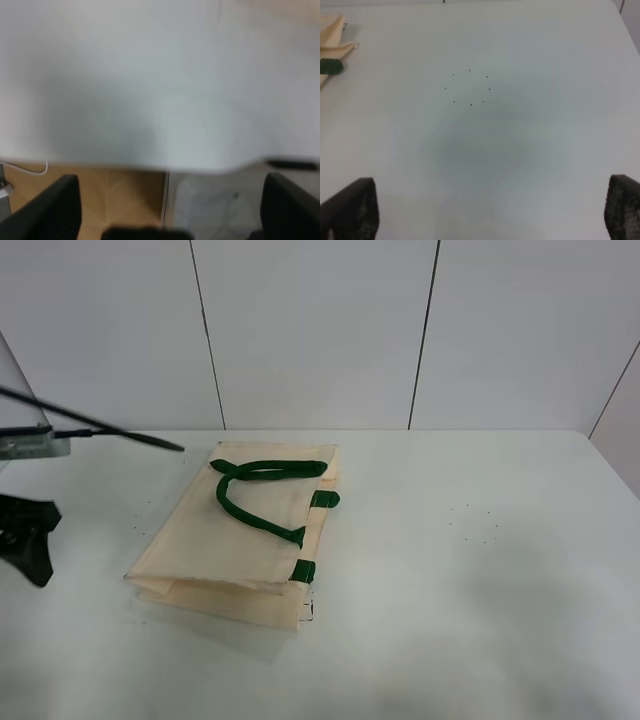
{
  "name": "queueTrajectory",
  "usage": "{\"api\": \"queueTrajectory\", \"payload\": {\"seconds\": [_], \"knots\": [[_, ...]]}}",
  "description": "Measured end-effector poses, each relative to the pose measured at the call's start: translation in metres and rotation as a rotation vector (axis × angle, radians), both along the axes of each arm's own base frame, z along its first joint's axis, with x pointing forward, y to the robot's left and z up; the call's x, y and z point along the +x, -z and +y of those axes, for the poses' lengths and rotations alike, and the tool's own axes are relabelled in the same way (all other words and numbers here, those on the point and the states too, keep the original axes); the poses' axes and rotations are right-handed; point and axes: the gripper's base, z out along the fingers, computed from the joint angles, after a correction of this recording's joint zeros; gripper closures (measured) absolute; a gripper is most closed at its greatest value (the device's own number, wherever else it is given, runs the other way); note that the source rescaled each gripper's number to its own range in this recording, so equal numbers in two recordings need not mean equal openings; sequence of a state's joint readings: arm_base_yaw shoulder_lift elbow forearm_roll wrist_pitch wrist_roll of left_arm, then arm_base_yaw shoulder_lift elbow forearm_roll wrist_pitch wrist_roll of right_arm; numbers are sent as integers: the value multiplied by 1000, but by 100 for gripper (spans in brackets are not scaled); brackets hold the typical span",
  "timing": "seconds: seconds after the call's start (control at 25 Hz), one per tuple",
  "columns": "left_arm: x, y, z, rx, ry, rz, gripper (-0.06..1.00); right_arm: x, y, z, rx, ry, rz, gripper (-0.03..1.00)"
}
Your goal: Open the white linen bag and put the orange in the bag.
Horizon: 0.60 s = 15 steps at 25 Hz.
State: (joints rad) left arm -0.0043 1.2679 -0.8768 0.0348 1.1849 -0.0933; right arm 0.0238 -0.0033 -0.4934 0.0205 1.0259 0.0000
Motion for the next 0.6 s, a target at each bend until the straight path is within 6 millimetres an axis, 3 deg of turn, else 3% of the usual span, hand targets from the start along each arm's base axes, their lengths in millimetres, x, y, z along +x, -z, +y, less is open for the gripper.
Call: {"api": "queueTrajectory", "payload": {"seconds": [0.24, 0.4, 0.6], "knots": [[-78, 12, 0, -1, 10, -164, -2, 0, 0, 0, 0, 0, 0, -3], [-112, 14, 0, 4, 47, -336, -2, 0, 0, 0, 0, 0, 0, -3], [-145, 0, 0, 9, 62, -581, -2, 0, 0, 0, 0, 0, 0, -3]]}}
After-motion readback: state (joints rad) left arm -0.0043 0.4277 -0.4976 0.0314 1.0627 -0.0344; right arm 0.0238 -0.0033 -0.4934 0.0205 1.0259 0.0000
